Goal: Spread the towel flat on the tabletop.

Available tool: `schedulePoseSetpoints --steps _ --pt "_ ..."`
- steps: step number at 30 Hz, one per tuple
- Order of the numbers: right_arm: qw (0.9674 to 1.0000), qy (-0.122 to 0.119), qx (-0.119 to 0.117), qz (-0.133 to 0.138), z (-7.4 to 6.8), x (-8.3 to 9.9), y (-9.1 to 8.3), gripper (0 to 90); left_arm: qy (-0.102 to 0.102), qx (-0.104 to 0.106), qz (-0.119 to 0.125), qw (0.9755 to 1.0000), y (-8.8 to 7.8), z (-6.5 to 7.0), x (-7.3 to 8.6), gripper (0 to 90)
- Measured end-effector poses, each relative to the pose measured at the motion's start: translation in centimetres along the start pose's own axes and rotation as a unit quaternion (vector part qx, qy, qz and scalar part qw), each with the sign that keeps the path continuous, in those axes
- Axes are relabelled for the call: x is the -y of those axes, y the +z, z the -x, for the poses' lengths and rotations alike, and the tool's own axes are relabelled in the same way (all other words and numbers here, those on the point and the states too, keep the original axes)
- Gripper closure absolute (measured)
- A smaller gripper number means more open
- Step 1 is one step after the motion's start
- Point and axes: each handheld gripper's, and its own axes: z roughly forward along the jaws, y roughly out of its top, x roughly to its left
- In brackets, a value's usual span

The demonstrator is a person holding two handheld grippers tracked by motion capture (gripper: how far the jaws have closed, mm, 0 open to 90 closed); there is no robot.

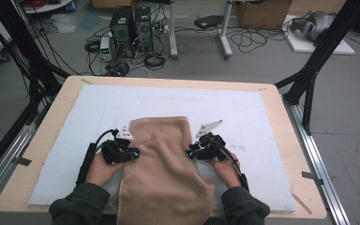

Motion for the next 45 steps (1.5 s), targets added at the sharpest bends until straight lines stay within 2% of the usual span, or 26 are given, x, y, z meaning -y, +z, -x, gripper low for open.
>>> schedulePoseSetpoints --steps 3,7,11,12,15,19,20,21,23,24,25,26,28,30,32,34,36,40,41,43,45 --pt "1.0 -0.002 -0.007 0.006 0.1 0.0 -0.1 82.1 -0.002 0.001 0.001 1.0 0.0 -0.1 0.0 86.2" --pt "0.9998 -0.002 -0.007 0.019 0.1 -0.1 -0.8 83.2 0.002 -0.001 0.011 0.9999 -0.3 0.3 -0.2 86.8" --pt "0.9994 -0.004 -0.003 0.035 0.0 -0.1 -1.6 83.3 -0.003 0.006 0.041 0.9991 -1.1 0.7 -0.8 86.9" --pt "0.9989 -0.006 0.001 0.046 -0.2 -0.1 -2.5 83.3 -0.004 0.01 0.051 0.9986 -1.4 0.9 -1.0 87.0" --pt "0.9986 -0.009 0.007 0.051 -0.4 -0.1 -3.3 83.3 0.004 0.015 0.075 0.997 -2.3 1.7 -1.8 86.9" --pt "0.9974 -0.012 0.028 0.065 -0.8 0.0 -5.7 83.3 0.018 0.023 0.096 0.9949 -3.0 2.8 -3.1 87.0" --pt "0.9963 -0.012 0.039 0.076 -1.1 -0.1 -7.2 83.3 0.019 0.026 0.103 0.9942 -3.1 3.0 -3.4 87.1" --pt "0.9963 -0.012 0.039 0.076 -1.1 -0.1 -7.2 83.3 0.022 0.03 0.109 0.9934 -3.2 3.3 -3.7 87.1" --pt "0.9951 -0.017 0.056 0.079 -1.3 -0.1 -8.8 83.3 0.028 0.032 0.116 0.9923 -3.5 3.8 -4.2 87.1" --pt "0.994 -0.018 0.068 0.083 -1.4 -0.2 -10.3 83.3 0.033 0.031 0.118 0.9919 -3.6 4.0 -4.4 87.1" --pt "0.994 -0.018 0.068 0.083 -1.4 -0.2 -10.3 83.3 0.035 0.034 0.12 0.9915 -3.7 4.2 -4.6 87.1" --pt "0.9927 -0.018 0.081 0.088 -1.5 -0.2 -11.7 83.3 0.035 0.035 0.124 0.991 -3.8 4.3 -4.7 87.1" --pt "0.9916 -0.019 0.087 0.094 -1.6 -0.3 -12.4 83.3 0.038 0.034 0.13 0.9902 -4.1 4.5 -4.8 87.1" --pt "0.9908 -0.023 0.089 0.1 -1.8 -0.6 -13.1 83.3 0.042 0.026 0.127 0.9907 -4.1 4.5 -4.8 87.1" --pt "0.9912 -0.03 0.085 0.096 -2.2 -0.9 -13.0 83.1 0.043 0.021 0.12 0.9916 -4.2 4.3 -4.4 87.1" --pt "0.9927 -0.036 0.073 0.089 -2.5 -1.1 -12.1 82.9 0.042 0.013 0.114 0.9925 -4.3 4.1 -3.7 87.1" --pt "0.9943 -0.043 0.059 0.078 -2.9 -1.1 -10.7 82.4 0.039 0.009 0.109 0.9932 -4.4 4.0 -2.8 87.1" --pt "0.9978 -0.038 0.024 0.048 -3.3 -0.4 -7.4 81.9 0.038 0.0 0.095 0.9948 -4.6 3.9 -0.7 87.1" --pt "0.9983 -0.035 0.016 0.042 -3.5 -0.2 -6.8 81.8 0.033 0.005 0.091 0.9953 -4.6 3.9 0.1 87.1" --pt "0.9993 -0.038 -0.007 0.003 -4.2 0.9 -4.5 81.7 0.027 0.017 0.085 0.9959 -4.4 3.9 1.1 87.1" --pt "0.999 -0.042 -0.015 -0.006 -4.4 1.2 -3.9 81.3 0.024 0.028 0.077 0.9963 -3.9 4.0 1.9 87.1"
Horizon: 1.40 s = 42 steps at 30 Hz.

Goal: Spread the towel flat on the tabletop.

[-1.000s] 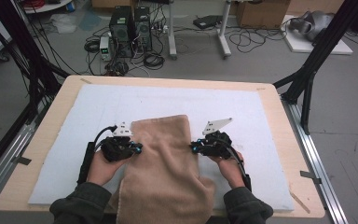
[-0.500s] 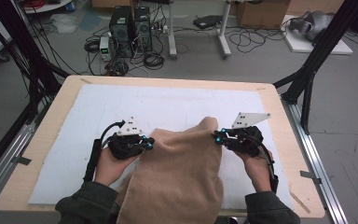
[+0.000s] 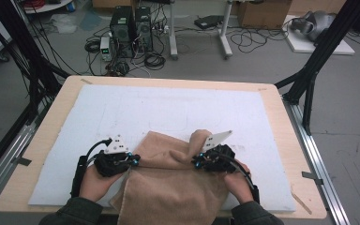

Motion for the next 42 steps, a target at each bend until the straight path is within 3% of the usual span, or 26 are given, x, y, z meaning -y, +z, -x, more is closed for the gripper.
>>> schedulePoseSetpoints --steps 3,6,8,10,11,12,15,18,20,21,26,28,30,36,38,42 --pt "0.9999 -0.001 -0.014 -0.009 -0.4 0.5 0.8 76.2 0.0 0.005 -0.001 1.0 0.4 0.0 0.3 86.9" --pt "0.9998 0.005 -0.015 0.014 -0.3 0.2 -0.3 63.2 -0.01 0.008 0.017 0.9998 0.2 -0.5 -0.5 81.5" --pt "0.9993 -0.003 0.007 0.036 -0.2 -0.1 -1.8 60.5 -0.01 0.003 0.027 0.9996 0.1 -0.9 -1.3 69.9" --pt "0.9985 -0.001 0.028 0.046 0.5 0.0 -3.1 60.4 -0.012 0.002 0.03 0.9995 0.3 -1.4 -2.2 68.2" --pt "0.9973 0.011 0.047 0.055 1.6 0.3 -4.1 61.0 -0.01 0.001 0.029 0.9995 0.6 -1.7 -2.6 66.2" --pt "0.9973 0.011 0.047 0.055 1.6 0.3 -4.1 61.0 -0.014 0.005 0.03 0.9994 0.9 -1.9 -2.9 66.2" --pt "0.9961 0.036 0.057 0.056 3.3 1.0 -4.2 62.0 -0.01 0.0 0.003 0.9999 2.7 -2.4 -3.4 63.5" --pt "0.9979 0.04 0.045 0.023 4.1 1.8 -2.6 60.1 -0.003 -0.017 -0.042 0.999 4.6 -2.9 -3.2 60.4" --pt "0.9985 0.039 0.037 -0.002 4.1 2.3 -1.4 59.0 -0.009 -0.012 -0.073 0.9972 5.6 -3.3 -2.8 59.9" --pt "0.9987 0.035 0.037 -0.006 4.0 2.5 -1.0 59.2 -0.012 -0.008 -0.074 0.9971 5.9 -3.4 -2.7 62.1" --pt "0.9986 0.052 0.01 -0.005 3.8 3.1 0.1 77.5 -0.001 -0.009 -0.073 0.9973 5.8 -3.3 -2.7 84.8" --pt "0.9992 0.038 0.013 -0.009 3.6 2.9 0.0 81.0 -0.001 -0.012 -0.073 0.9973 5.8 -3.1 -2.7 86.1" --pt "0.9989 0.038 0.023 -0.012 3.4 2.8 -0.5 81.4 0.002 -0.019 -0.071 0.9973 5.6 -3.0 -2.7 86.7" --pt "0.9978 0.039 0.051 0.017 2.3 3.2 -3.8 81.2 0.003 -0.044 -0.027 0.9987 3.2 -2.7 -2.3 86.9" --pt "0.9976 0.038 0.056 0.014 1.4 3.4 -4.8 81.1 0.006 -0.051 -0.02 0.9985 2.4 -2.6 -2.0 87.0" --pt "0.9987 0.033 0.039 0.001 -0.4 4.0 -5.4 81.0 0.008 -0.056 -0.014 0.9983 1.0 -2.4 -0.8 86.9"
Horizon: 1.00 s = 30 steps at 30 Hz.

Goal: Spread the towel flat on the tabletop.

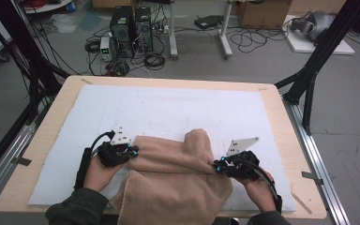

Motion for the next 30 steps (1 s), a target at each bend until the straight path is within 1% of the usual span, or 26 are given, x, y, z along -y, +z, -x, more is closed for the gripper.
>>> schedulePoseSetpoints --steps 2,4,5,6,7,8,10,11,12,13,15,17,18,19,20,21,22,24,25,26,27,28,30 --pt "0.9998 -0.003 -0.017 -0.009 -0.9 0.2 -0.1 78.0 -0.003 0.003 0.002 1.0 -0.3 -0.1 0.5 86.9" --pt "0.9996 -0.012 -0.026 -0.001 -1.4 0.0 -0.5 71.9 -0.01 0.007 0.006 0.9999 -0.4 -0.3 0.6 86.2" --pt "0.9997 -0.015 -0.02 0.005 -1.5 -0.3 -0.8 70.3 -0.014 0.008 0.011 0.9998 -0.5 -0.4 0.5 84.7" --pt "0.9998 -0.016 -0.011 0.009 -1.4 -0.7 -1.3 68.7 -0.017 0.007 0.014 0.9997 -0.5 -0.4 0.3 81.1" --pt "0.9996 -0.019 -0.003 0.019 -1.1 -1.0 -1.6 67.4 -0.02 0.008 0.019 0.9996 -0.5 -0.5 0.0 77.1" --pt "0.9994 -0.017 0.004 0.03 -0.6 -1.3 -1.9 67.3 -0.022 0.008 0.02 0.9995 -0.5 -0.5 -0.3 72.4" --pt "0.999 -0.011 0.018 0.038 0.6 -2.0 -1.9 66.0 -0.019 0.008 0.017 0.9996 -0.2 -0.6 -0.9 67.0" --pt "0.999 -0.008 0.024 0.037 1.3 -2.3 -1.6 65.9 -0.019 0.008 0.016 0.9997 0.2 -0.6 -1.1 65.9" --pt "0.999 -0.006 0.028 0.034 2.2 -2.5 -1.0 65.1 -0.021 0.01 0.014 0.9996 0.4 -0.8 -1.1 65.0" --pt "0.9991 -0.004 0.028 0.031 2.7 -2.6 -0.4 64.4 -0.024 0.013 0.006 0.9996 0.8 -0.9 -1.1 63.6" --pt "0.9995 0.005 0.023 0.019 3.7 -2.5 1.3 63.4 -0.025 0.016 -0.018 0.9994 1.5 -1.2 -0.9 59.9" --pt "0.9997 0.01 0.021 -0.005 4.2 -2.2 3.1 60.2 -0.033 0.021 -0.03 0.9988 2.1 -1.3 -0.6 59.5" --pt "0.9996 0.011 0.021 -0.012 4.3 -2.0 3.8 58.8 -0.033 0.024 -0.041 0.9983 2.4 -1.5 -0.4 59.3" --pt "0.9993 0.014 0.02 -0.028 4.4 -2.0 4.5 56.6 -0.033 0.028 -0.053 0.9977 2.8 -1.5 -0.3 59.3" --pt "0.9987 0.011 0.024 -0.042 4.5 -2.0 5.1 56.3 -0.037 0.033 -0.064 0.9967 3.1 -1.6 -0.2 59.8" --pt "0.9983 0.009 0.029 -0.049 4.4 -2.1 5.5 56.3 -0.038 0.031 -0.06 0.997 3.2 -1.6 -0.2 60.1" --pt "0.9981 0.006 0.03 -0.053 4.3 -2.2 5.8 56.8 -0.039 0.028 -0.061 0.997 3.2 -1.6 -0.3 62.8" --pt "0.9979 0.003 0.031 -0.056 4.2 -2.5 6.0 60.4 -0.035 0.022 -0.061 0.9972 3.2 -1.6 -0.3 66.3" --pt "0.9982 0.0 0.028 -0.053 4.3 -2.5 6.1 62.5 -0.036 0.026 -0.06 0.9972 3.2 -1.6 -0.2 69.6" --pt "0.9984 0.008 0.025 -0.05 4.4 -2.4 6.1 66.2 -0.035 0.025 -0.059 0.9973 3.3 -1.6 -0.3 74.9" --pt "0.9985 0.009 0.023 -0.049 4.4 -2.4 6.1 69.4 -0.032 0.022 -0.058 0.9976 3.3 -1.5 -0.3 77.1" --pt "0.9986 0.007 0.019 -0.05 4.4 -2.5 6.1 77.5 -0.026 0.019 -0.058 0.9978 3.4 -1.3 -0.4 80.8" --pt "0.9985 -0.006 0.01 -0.053 4.2 -2.6 6.1 82.9 -0.024 0.017 -0.056 0.998 3.4 -1.2 -0.4 84.0"
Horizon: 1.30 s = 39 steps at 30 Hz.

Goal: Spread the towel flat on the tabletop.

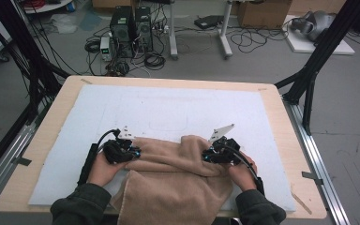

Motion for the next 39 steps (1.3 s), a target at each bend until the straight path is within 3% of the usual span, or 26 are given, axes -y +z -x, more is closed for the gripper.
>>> schedulePoseSetpoints --steps 4,8,11,18,23,27,30,31,32,34,35,36,37,39 --pt "1.0 -0.005 0.005 -0.004 -0.1 -0.1 -0.2 84.4 0.008 -0.009 0.003 0.9999 -0.2 0.2 0.0 85.9" --pt "0.9997 0.001 0.014 0.02 0.1 0.0 -1.5 84.5 0.01 -0.019 0.029 0.9993 -1.2 0.4 -0.2 86.2" --pt "0.9986 0.007 0.02 0.049 0.3 0.1 -3.0 84.5 0.0 -0.026 0.063 0.9976 -2.5 0.3 -0.5 86.5" --pt "0.9962 0.011 0.042 0.075 0.9 -0.1 -5.9 84.6 -0.023 -0.049 0.119 0.9915 -4.5 -0.5 -1.3 86.5" --pt "0.9966 0.008 0.045 0.069 1.6 -0.9 -6.1 84.7 -0.029 -0.051 0.12 0.9911 -4.4 -1.3 -2.6 86.5" --pt "0.9962 0.011 0.059 0.062 3.4 -2.3 -6.5 85.0 -0.044 -0.056 0.124 0.9898 -4.3 -3.4 -4.7 86.6" --pt "0.9936 0.014 0.085 0.073 5.6 -4.6 -8.0 85.2 -0.043 -0.084 0.142 0.9853 -4.9 -5.3 -7.9 86.6" --pt "0.9918 0.017 0.095 0.083 6.5 -5.6 -8.7 85.2 -0.041 -0.096 0.154 0.9825 -5.2 -6.1 -9.5 86.6" --pt "0.9894 0.018 0.11 0.093 7.4 -6.8 -9.5 85.2 -0.032 -0.113 0.173 0.9779 -5.5 -7.0 -11.1 86.6" --pt "0.9794 0.033 0.162 0.116 9.6 -8.8 -10.7 81.2 -0.021 -0.159 0.18 0.9704 -5.6 -8.8 -13.9 81.7" --pt "0.9741 0.05 0.186 0.118 10.7 -9.5 -11.0 71.6 -0.043 -0.167 0.165 0.9711 -5.5 -9.6 -14.7 69.0" --pt "0.9734 0.068 0.189 0.11 11.6 -9.7 -10.9 66.2 -0.068 -0.15 0.155 0.9741 -5.3 -10.3 -14.9 56.5" --pt "0.9739 0.084 0.182 0.106 12.3 -9.6 -10.7 62.8 -0.071 -0.13 0.153 0.9769 -5.0 -10.6 -14.6 55.4" --pt "0.9768 0.099 0.16 0.101 12.7 -8.6 -9.7 62.1 -0.059 -0.127 0.138 0.9804 -4.2 -10.6 -13.1 56.3"
